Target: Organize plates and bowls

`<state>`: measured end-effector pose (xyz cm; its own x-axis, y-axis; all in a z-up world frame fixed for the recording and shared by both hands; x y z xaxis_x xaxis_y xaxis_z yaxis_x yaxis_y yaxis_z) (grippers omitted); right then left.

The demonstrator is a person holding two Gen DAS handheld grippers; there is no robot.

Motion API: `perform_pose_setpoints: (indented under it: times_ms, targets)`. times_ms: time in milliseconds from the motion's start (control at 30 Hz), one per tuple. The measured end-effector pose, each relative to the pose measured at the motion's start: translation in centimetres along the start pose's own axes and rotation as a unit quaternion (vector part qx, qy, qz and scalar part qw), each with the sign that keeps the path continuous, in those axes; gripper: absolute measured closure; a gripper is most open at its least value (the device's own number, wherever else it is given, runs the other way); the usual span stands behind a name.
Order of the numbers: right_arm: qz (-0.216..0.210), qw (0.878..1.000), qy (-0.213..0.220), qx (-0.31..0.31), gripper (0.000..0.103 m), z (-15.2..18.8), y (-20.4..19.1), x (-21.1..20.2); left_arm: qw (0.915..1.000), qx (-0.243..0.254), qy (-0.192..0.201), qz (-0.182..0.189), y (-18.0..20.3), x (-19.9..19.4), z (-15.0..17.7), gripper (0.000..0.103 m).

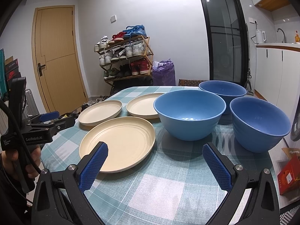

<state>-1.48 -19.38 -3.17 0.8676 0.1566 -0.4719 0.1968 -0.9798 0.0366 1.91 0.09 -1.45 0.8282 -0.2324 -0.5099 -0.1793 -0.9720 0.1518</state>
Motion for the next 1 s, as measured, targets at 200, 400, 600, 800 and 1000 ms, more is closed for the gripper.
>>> perform_pose_setpoints:
  times_ms: [200,400,600,800,1000]
  targets:
    - [0.003,1.0,0.003,0.0,0.0,-0.13,0.02,-0.19,1.0,0.002,0.0,0.003,-0.01,0.02,-0.05,0.0]
    - [0.003,1.0,0.005,-0.002,0.0,-0.17,0.09,-0.34,1.0,0.004,0.003,0.003,0.16,-0.04,-0.16,0.0]
    - [0.004,1.0,0.005,-0.001,0.0,-0.17,0.11,-0.28,0.9999,0.01,0.003,0.003,0.33,-0.07,-0.16,0.0]
    - [0.007,1.0,0.004,-0.004,0.0,-0.09,0.06,-0.21,0.9999,0.01,0.006,0.003,0.35,-0.18,-0.24,0.0]
    - [0.007,1.0,0.001,-0.001,0.0,0.01,0.0,-0.12,0.9999,0.011,0.006,0.005,0.33,-0.26,-0.35,0.0]
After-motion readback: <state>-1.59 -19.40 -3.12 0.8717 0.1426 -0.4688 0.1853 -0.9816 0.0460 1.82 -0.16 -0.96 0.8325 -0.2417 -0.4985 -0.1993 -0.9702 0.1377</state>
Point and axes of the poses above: each gripper's, at about its wrist camera, not at the fingertips, and x roughly the way its jaws point, y to its right, z to its underside, the point moved 2 cm from there along x, roughly the way its jaws point, and after that the axes turned 13 degrees about z, right-handed, at the moved point
